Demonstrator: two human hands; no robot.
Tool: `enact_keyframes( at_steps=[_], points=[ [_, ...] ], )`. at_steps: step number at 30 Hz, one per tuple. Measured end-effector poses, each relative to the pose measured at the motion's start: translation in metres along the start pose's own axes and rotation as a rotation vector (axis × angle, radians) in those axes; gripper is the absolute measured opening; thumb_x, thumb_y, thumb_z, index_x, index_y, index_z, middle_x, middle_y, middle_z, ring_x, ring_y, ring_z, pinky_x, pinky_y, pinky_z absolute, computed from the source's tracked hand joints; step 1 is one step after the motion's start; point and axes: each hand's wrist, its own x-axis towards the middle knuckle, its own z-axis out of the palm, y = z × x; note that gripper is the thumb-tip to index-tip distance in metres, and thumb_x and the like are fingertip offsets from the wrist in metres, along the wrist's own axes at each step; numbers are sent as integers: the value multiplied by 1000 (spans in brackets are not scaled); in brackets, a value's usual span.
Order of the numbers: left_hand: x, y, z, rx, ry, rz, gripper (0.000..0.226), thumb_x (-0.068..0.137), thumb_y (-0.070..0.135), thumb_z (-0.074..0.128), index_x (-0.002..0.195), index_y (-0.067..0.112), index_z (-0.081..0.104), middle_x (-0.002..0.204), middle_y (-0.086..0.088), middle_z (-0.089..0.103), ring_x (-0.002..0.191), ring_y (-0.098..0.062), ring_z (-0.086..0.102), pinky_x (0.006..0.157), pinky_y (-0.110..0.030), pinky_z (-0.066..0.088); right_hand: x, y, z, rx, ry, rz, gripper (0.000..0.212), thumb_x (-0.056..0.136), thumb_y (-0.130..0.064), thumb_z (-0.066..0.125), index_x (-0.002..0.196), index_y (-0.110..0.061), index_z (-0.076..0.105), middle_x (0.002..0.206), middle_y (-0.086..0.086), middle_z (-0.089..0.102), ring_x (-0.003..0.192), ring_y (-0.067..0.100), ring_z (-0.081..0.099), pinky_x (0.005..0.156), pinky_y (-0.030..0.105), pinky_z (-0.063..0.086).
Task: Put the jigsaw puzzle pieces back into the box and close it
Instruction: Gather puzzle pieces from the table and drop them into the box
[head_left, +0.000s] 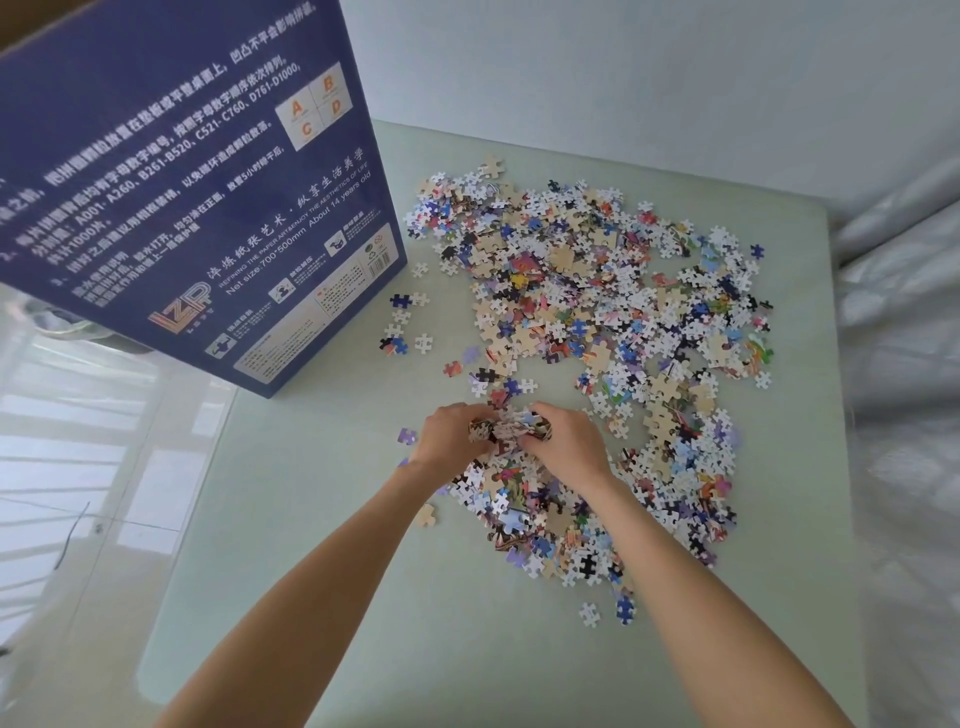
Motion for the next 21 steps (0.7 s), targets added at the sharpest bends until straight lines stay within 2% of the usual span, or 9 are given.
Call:
enact_keyframes(
  at_steps=[3,5,7,10,12,15,18,19,21],
  points=[
    [-3,-1,-7,-30,24,0,36,80,22,72,115,27,64,119,4,63,103,-15,58,87,-23,40,-2,1,-3,29,16,16,53,85,-40,64,130,-16,52,94,6,72,45,1,44,68,30,54],
    [-8,-3,-13,-37,48,8,34,80,23,72,113,28,66,116,4,64,98,-14,58,83,-22,41,-5,0,-7,50,27,22,54,85,-40,64,131,-16,52,108,5,69,47,-3,41,72,27,51],
    [-15,-6,-21,-52,88,10,33,79,23,72,111,28,67,112,3,66,91,-11,57,79,-20,40,-10,-2,-14,70,33,30,52,85,-38,64,131,-15,53,118,4,65,57,5,54,74,25,49],
    [-29,-6,-37,-63,166,42,30,79,22,73,108,28,69,106,1,67,83,-9,56,75,-20,42,-19,-5,-23,58,21,26,52,84,-39,65,129,-16,54,105,5,70,52,11,55,64,22,49],
    [-40,2,-52,-87,228,99,28,79,20,73,106,28,70,102,2,68,82,-11,60,74,-23,47,-23,-11,-30,51,14,10,52,83,-38,65,129,-15,54,108,5,69,53,12,58,59,17,45],
    [-67,20,-92,-115,371,227,28,78,18,74,104,28,71,95,5,69,76,-9,62,73,-29,53,-32,-35,-51,138,25,-56,53,82,-37,67,127,-12,55,112,9,67,59,13,60,59,16,46],
    [-93,42,-151,-118,570,365,28,78,15,73,104,24,71,93,10,66,73,-6,63,70,-21,54,-38,-67,-82,260,69,-154,50,80,-30,69,123,-7,58,112,9,66,90,25,66,73,15,47],
    [-101,50,-173,-115,639,397,28,79,14,73,105,23,71,93,10,66,74,-7,63,70,-17,53,-38,-77,-94,287,91,-186,48,80,-28,69,122,-7,59,109,7,67,91,24,65,71,9,44],
    [-119,65,-220,-75,803,448,26,81,14,71,106,23,71,97,10,66,77,-7,64,71,-13,53,-37,-104,-118,326,145,-277,44,79,-24,71,119,-8,61,101,1,66,77,11,62,65,0,39]
  ],
)
